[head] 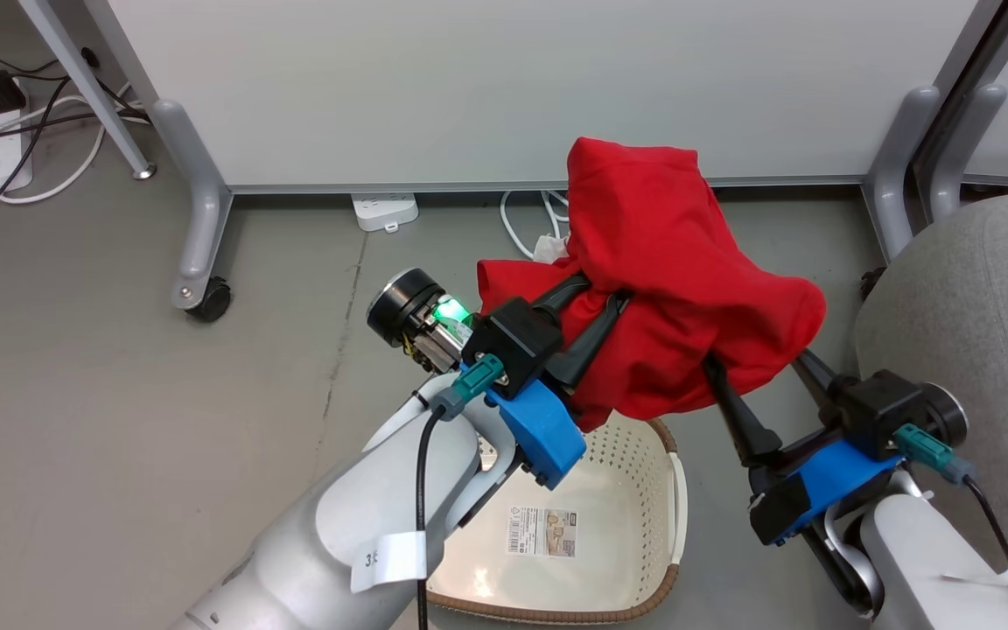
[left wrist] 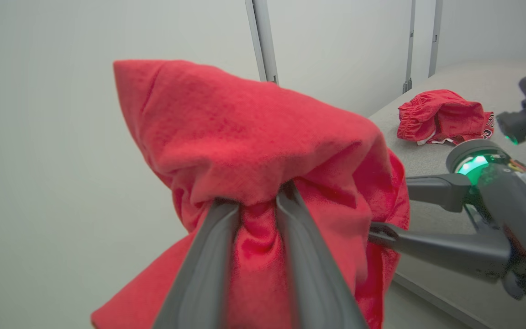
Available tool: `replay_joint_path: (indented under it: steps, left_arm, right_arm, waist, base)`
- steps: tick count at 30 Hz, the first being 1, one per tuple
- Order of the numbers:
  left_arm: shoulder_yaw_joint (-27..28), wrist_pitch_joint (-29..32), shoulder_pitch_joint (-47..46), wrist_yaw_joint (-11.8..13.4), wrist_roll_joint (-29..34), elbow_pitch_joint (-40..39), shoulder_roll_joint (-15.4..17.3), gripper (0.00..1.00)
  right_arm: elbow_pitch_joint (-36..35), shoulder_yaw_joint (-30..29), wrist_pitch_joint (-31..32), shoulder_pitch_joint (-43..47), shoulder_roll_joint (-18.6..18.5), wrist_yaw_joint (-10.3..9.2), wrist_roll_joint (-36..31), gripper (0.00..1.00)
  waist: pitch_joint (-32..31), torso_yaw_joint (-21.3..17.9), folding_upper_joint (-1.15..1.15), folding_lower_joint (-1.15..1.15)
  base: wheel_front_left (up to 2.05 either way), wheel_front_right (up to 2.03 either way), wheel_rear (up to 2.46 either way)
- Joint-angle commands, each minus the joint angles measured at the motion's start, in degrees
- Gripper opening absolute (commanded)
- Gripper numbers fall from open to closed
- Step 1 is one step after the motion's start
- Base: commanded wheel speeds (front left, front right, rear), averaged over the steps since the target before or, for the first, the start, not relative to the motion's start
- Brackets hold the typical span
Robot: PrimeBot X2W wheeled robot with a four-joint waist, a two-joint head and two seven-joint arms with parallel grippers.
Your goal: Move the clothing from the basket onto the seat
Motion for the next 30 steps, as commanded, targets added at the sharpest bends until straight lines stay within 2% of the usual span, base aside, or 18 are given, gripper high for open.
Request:
replay_joint_path:
  steps: [1,10,11,12,13,28,30]
  left_arm:
    - [0.0,-0.29,-0.89,-0.2,0.42,-0.21,-0.2,0.0]
    - [-0.32,-0.29,-1.08,-0.59,0.82,0.17,-0.59,0.0]
    - [-0.32,-0.29,-1.06,-0.65,0.85,0.18,-0.62,0.0]
    - [-0.33,-0.29,-1.08,-0.71,0.85,0.24,-0.63,0.0]
    - [-0.32,-0.29,-1.11,-0.71,0.9,0.28,-0.66,0.0]
    - [0.5,-0.29,-0.32,-0.92,1.3,0.99,-0.77,0.0]
    - [0.7,-0.29,-0.15,-0.64,1.36,1.13,-0.77,0.41]
  right_arm:
    - [0.27,1.05,-0.19,-0.85,-0.64,0.01,0.88,1.0]
    - [-0.68,7.13,-0.19,-4.22,-2.52,0.01,4.11,1.0]
    - [-0.79,7.49,-0.19,-4.45,-2.74,0.01,4.27,0.42]
    - [-0.96,7.74,-0.19,-4.58,-2.97,0.01,4.44,0.16]
    - [-1.01,7.99,-0.19,-4.59,-3.12,0.01,4.82,0.0]
    - [-1.72,8.5,-0.19,-3.54,-3.5,0.01,5.73,0.0]
    - [-1.98,8.29,-0.19,-3.25,-3.42,0.01,5.73,0.0]
  waist:
    - [0.17,0.1,0.0,0.0]
    - [0.71,0.25,0.0,0.0]
    - [0.76,0.26,0.0,0.0]
    - [0.8,0.29,0.0,0.0]
    - [0.82,0.3,0.0,0.0]
    - [0.36,-0.18,0.0,0.0]
    - [0.26,-0.27,0.0,0.0]
  base:
    - [0.0,0.0,0.0]
    - [0.0,0.0,0.0]
    - [0.0,0.0,0.0]
    - [0.0,0.0,0.0]
    - [0.0,0.0,0.0]
    - [0.0,0.0,0.0]
    - [0.0,0.0,0.0]
